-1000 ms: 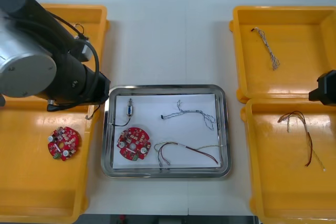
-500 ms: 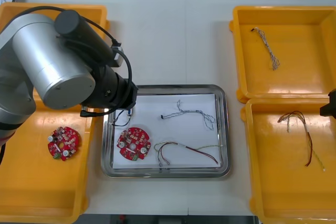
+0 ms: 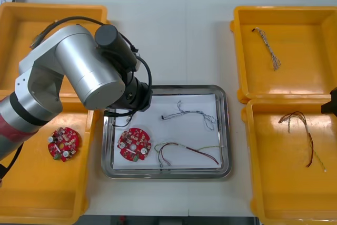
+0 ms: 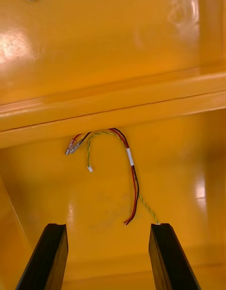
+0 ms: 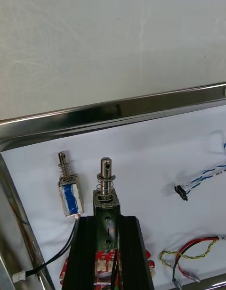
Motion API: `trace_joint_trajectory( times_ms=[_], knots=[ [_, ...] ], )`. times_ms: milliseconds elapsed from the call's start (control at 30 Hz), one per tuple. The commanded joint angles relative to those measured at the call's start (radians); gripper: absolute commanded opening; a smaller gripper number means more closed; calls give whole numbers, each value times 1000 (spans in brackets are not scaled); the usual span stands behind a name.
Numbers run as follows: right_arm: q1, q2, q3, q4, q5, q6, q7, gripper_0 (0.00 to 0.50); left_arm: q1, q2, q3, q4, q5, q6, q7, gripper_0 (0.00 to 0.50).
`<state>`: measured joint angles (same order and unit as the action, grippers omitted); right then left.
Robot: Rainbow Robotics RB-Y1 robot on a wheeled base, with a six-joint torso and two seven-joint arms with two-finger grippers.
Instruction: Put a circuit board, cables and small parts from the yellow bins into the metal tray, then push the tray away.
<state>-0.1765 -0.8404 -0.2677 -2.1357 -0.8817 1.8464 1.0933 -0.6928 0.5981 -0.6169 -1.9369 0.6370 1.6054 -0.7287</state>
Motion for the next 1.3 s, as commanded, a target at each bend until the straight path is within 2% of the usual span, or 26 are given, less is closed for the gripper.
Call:
trace_joint_trajectory(
  times_ms=[33, 533, 900, 1300],
  knots=[
    [14, -42, -27, -4, 6, -24, 28, 500, -50, -27, -43, 1, -16, -15, 91, 0],
    [14, -42, -25, -4, 10, -36, 42, 500, -50, -34, -130, 13, -33, -70, 146, 0],
    [14, -42, -25, -4, 10, -42, 48, 500, -50, -50, -145, 67, -68, -119, 147, 0],
    [14, -40, -25, -4, 10, -46, 60, 500, -50, -53, -145, 76, -68, -130, 150, 0]
  ],
)
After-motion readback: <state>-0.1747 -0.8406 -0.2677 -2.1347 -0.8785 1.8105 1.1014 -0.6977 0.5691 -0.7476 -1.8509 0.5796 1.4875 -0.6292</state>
